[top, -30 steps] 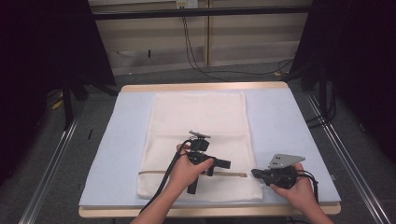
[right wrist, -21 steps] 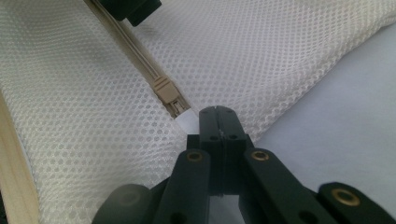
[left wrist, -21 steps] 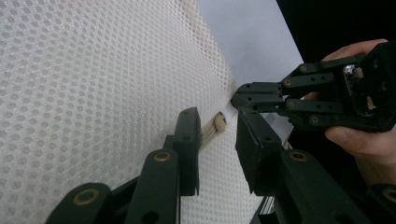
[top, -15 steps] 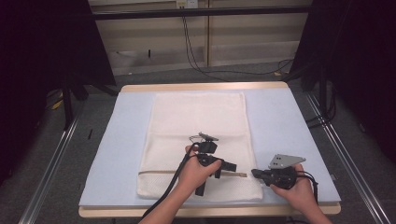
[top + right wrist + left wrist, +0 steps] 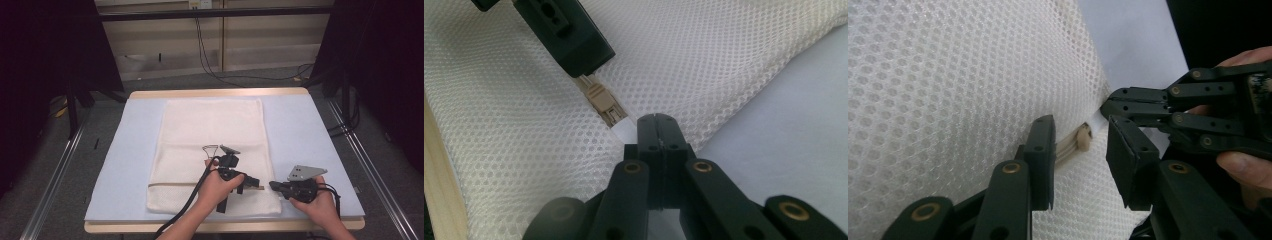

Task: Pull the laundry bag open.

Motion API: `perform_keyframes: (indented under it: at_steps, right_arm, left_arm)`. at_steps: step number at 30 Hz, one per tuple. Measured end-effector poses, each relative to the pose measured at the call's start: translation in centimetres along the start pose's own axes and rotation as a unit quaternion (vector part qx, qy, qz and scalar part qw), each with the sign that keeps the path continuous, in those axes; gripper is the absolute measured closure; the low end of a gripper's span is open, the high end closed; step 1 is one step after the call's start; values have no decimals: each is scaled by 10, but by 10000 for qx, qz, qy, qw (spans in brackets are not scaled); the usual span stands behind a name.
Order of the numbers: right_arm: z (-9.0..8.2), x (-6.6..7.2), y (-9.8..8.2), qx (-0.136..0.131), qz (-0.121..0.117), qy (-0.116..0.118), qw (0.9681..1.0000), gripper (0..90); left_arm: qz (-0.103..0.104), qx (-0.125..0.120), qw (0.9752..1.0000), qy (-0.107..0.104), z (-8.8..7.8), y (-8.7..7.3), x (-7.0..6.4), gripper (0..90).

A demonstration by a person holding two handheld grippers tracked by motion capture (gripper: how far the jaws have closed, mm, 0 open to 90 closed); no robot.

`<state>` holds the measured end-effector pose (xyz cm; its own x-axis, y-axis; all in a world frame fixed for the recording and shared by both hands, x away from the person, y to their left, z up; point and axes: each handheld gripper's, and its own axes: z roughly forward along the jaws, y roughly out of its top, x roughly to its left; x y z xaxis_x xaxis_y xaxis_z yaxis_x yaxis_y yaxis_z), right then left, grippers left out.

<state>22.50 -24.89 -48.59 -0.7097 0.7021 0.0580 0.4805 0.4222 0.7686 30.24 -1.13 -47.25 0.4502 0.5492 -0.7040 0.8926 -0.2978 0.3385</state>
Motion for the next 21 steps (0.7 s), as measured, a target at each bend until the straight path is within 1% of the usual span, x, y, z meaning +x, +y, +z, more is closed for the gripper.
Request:
perform_keyframes:
  at_steps: [3, 4, 6, 7, 8, 9, 12, 13, 14, 15, 16, 17, 21]
  right_arm:
    - [0, 0, 0, -3, -8, -7, 10000, 900]
    - [0, 0, 0, -4, -10, -7, 10000, 900]
    - [0, 0, 0, 8, -7, -22, 10000, 900]
    - [0, 0, 0, 9, -6, -22, 10000, 900]
    - [0, 0, 0, 9, -6, -22, 10000, 900]
    - [0, 1, 0, 7, -1, -25, 10000, 900]
    - [0, 1, 0, 6, -12, -31, 10000, 900]
    - [0, 1, 0, 10, -11, -33, 10000, 900]
    - [0, 1, 0, 11, -14, -36, 10000, 900]
    - [0, 1, 0, 11, -16, -35, 10000, 900]
    - [0, 1, 0, 11, -16, -34, 10000, 900]
    - [0, 1, 0, 11, -13, -34, 10000, 900]
    - [0, 1, 0, 9, -8, -21, 10000, 900]
  left_arm:
    - [34, -10, 10000, 38, 1, 0, 0, 646]
    - [-6, 7, 10000, 5, 1, 0, -1, 643]
    - [-16, 7, 10000, 30, 3, -1, -2, 647]
    - [-76, 70, 9999, -8, 5, -2, -3, 653]
    - [-61, 127, 9999, -6, 6, -2, -4, 653]
    - [-65, 95, 9999, 16, 8, -2, -6, 660]
    - [-100, 80, 9999, 34, 10, -2, -5, 672]
    - [-102, 68, 9999, 82, 11, -2, -5, 681]
    - [-118, 18, 9999, 69, 15, -4, -5, 691]
    - [-127, -4, 9999, -2, 16, -4, -5, 695]
    - [-127, -4, 9999, -2, 16, -4, -5, 695]
    - [-131, 4, 9999, 46, 18, -4, -7, 699]
    - [-95, -14, 9999, 97, 21, -5, -5, 767]
